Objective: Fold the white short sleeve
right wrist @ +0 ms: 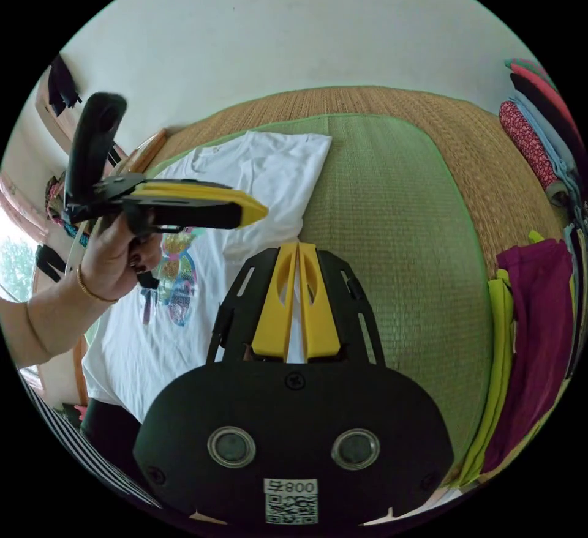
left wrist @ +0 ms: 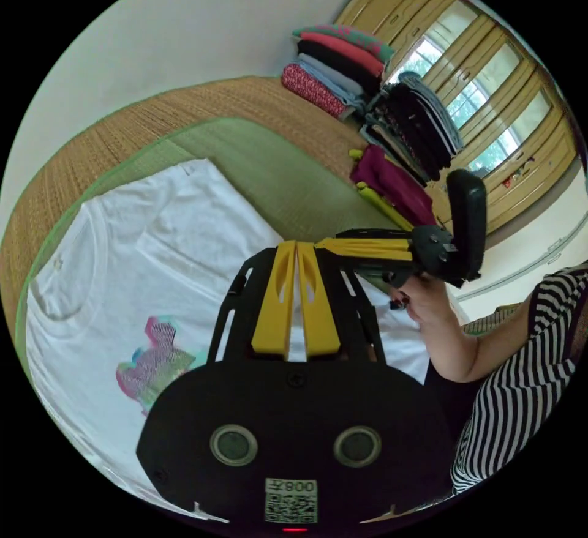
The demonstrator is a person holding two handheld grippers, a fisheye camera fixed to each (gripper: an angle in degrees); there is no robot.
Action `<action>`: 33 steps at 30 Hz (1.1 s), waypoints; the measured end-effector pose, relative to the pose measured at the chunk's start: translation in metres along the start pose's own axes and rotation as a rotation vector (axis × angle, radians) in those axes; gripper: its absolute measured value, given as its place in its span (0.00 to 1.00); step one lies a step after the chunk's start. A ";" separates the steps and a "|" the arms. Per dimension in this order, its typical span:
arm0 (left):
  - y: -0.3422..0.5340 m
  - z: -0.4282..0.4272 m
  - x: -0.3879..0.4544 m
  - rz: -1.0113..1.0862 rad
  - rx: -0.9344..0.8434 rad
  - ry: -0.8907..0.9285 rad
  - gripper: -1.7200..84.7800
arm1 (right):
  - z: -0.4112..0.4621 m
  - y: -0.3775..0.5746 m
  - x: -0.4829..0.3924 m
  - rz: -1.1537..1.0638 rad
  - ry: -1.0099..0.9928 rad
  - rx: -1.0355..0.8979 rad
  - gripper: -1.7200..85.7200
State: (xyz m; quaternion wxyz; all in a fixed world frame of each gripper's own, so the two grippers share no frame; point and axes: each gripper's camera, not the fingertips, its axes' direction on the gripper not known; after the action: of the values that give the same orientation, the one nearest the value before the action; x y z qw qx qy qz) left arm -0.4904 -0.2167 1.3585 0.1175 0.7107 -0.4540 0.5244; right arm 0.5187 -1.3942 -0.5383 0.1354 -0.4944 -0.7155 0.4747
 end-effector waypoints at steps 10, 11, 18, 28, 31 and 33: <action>0.297 -0.188 -0.049 -0.642 0.300 -0.131 0.06 | 0.013 -0.021 -0.046 -0.093 0.103 -0.052 0.02; 0.337 -0.208 -0.057 -0.739 0.330 -0.171 0.08 | 0.012 -0.028 -0.051 -0.096 0.110 -0.065 0.02; 0.495 -0.255 -0.110 -1.097 0.592 -0.197 0.14 | 0.011 -0.099 -0.151 -0.263 -0.226 -0.063 0.05; 0.564 -0.249 -0.159 -1.165 0.695 -0.051 0.11 | 0.128 -0.215 -0.447 -0.723 -0.350 -0.232 0.09; 0.586 -0.247 -0.170 -1.205 0.710 -0.005 0.06 | 0.162 -0.245 -0.506 -0.788 -0.340 -0.260 0.08; 0.600 -0.249 -0.167 -1.172 0.732 0.023 0.05 | 0.184 -0.264 -0.530 -0.805 -0.326 -0.271 0.08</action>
State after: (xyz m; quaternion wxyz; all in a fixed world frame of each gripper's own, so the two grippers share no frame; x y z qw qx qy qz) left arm -1.1174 -0.3052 1.1359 0.1391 0.8271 0.2125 0.5014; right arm 0.4957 -1.9535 -0.2722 0.1287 -0.1090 -0.9183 0.3582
